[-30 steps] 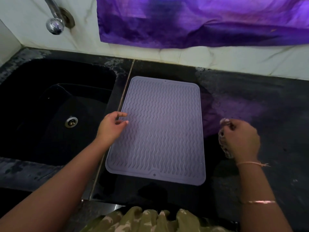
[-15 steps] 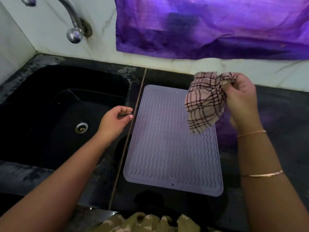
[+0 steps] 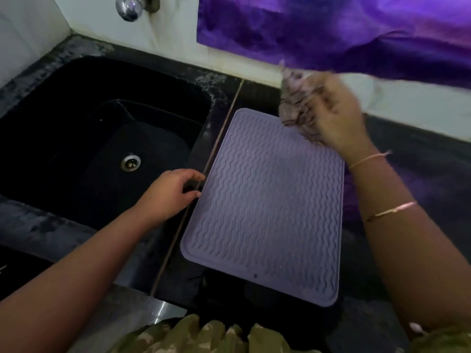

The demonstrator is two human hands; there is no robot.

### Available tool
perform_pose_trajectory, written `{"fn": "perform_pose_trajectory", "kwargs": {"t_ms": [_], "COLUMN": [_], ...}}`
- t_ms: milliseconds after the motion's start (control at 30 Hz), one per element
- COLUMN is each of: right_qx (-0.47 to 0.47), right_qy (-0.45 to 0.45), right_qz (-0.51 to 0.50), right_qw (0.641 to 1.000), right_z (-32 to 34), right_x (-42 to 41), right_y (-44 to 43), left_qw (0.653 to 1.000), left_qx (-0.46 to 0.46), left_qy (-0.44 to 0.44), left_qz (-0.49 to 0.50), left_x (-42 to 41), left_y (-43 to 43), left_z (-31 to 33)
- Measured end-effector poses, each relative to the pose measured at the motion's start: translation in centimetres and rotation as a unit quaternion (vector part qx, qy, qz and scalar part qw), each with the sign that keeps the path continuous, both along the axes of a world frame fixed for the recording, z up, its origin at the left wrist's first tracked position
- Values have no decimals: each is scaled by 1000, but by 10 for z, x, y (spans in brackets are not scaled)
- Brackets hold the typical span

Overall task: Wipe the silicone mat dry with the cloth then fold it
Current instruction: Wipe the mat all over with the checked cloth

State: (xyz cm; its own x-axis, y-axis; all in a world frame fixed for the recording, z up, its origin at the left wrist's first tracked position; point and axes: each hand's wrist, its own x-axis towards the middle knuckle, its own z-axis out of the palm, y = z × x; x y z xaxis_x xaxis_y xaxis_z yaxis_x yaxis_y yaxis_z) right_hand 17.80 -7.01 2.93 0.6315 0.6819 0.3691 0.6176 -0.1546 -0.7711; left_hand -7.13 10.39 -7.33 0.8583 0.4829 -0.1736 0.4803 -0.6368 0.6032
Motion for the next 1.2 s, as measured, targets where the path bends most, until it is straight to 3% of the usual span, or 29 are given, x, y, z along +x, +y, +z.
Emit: {"fn": "perform_pose_trajectory", "kwargs": {"t_ms": [67, 133, 200, 567, 667, 733, 900, 1033, 1200], "right_qx": [-204, -390, -455, -350, -256, -211, -202, -386, -347], "right_qy": [-11, -85, -149, -275, -136, -96, -171, -198, -248], "right_qz": [101, 160, 174, 50, 21, -27, -136, -26, -13], "right_qw": [974, 903, 861, 894, 957, 972, 955, 901, 905], "right_z": [-39, -79, -107, -129, -112, -99, -84, -118, -135], "right_x": [-4, -5, -7, 4, 17, 32, 48, 18, -1], "right_y": [4, 6, 9, 24, 36, 46, 76, 93, 86], "left_qw": [995, 989, 986, 959, 942, 929, 894, 885, 901], "left_qx": [50, 66, 83, 176, 205, 236, 304, 315, 291], "left_qy": [64, 107, 128, 189, 228, 243, 272, 281, 260], "left_qz": [-56, -73, -75, -116, -138, -152, -187, -197, -187], "left_x": [2, 5, 7, 40, 46, 48, 53, 56, 52], "left_y": [-7, -16, -23, -18, -17, -17, -20, -19, -15], "left_z": [-1, -1, -1, 9, 7, 6, 7, 9, 4]}}
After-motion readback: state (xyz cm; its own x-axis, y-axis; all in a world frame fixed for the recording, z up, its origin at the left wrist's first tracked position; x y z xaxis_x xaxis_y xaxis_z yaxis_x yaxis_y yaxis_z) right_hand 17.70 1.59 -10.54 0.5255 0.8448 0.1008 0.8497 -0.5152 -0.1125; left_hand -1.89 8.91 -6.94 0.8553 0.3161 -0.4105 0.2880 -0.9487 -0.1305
